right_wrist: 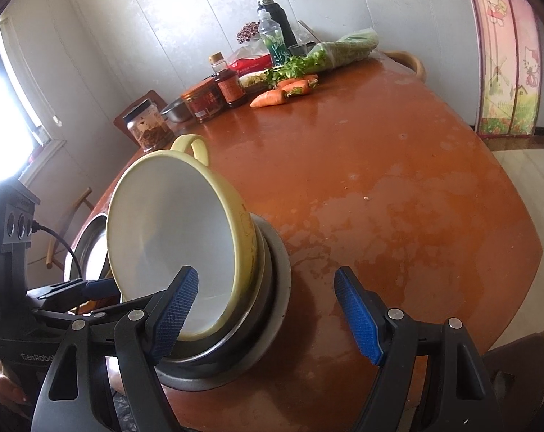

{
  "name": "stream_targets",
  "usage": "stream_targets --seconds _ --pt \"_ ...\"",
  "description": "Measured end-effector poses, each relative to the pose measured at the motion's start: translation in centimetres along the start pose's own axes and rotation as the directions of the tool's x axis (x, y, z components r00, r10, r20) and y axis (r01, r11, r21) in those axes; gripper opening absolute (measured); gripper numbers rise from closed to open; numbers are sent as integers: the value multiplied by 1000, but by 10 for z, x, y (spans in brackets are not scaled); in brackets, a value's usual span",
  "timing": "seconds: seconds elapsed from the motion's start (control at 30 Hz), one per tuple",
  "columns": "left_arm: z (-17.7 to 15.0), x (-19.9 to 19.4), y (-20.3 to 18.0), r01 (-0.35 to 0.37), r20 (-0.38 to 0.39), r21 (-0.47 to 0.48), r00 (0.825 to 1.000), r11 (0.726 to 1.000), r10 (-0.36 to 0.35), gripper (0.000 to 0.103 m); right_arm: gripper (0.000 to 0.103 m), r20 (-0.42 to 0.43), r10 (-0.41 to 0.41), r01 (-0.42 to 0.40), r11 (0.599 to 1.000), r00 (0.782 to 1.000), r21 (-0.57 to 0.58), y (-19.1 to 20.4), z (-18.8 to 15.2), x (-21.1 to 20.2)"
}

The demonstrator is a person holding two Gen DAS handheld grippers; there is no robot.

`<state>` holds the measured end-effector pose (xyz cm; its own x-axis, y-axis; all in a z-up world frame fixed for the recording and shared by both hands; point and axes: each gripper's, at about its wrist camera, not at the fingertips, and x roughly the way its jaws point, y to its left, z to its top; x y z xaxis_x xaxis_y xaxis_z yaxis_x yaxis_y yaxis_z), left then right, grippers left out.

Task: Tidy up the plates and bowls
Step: 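Close both grippers on opposite rims of the nested bowl stack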

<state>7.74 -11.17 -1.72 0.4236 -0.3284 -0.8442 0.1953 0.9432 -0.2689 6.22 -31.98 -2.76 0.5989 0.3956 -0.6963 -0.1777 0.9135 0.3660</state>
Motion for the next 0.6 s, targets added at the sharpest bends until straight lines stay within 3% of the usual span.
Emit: stream_targets --seconds 0.17,0.43,0.6 --pt "0 4 -1 1 -2 -7 1000 1000 -1 82 78 4 11 -11 1000 1000 4 -3 0 2" --pt "0 12 -6 53 -15 -6 998 999 -53 74 49 -15 46 -46 999 999 -25 0 -1 8" --pt "1 14 -4 61 -14 -14 998 998 -61 72 44 -21 55 -56 998 998 -29 1 -1 12"
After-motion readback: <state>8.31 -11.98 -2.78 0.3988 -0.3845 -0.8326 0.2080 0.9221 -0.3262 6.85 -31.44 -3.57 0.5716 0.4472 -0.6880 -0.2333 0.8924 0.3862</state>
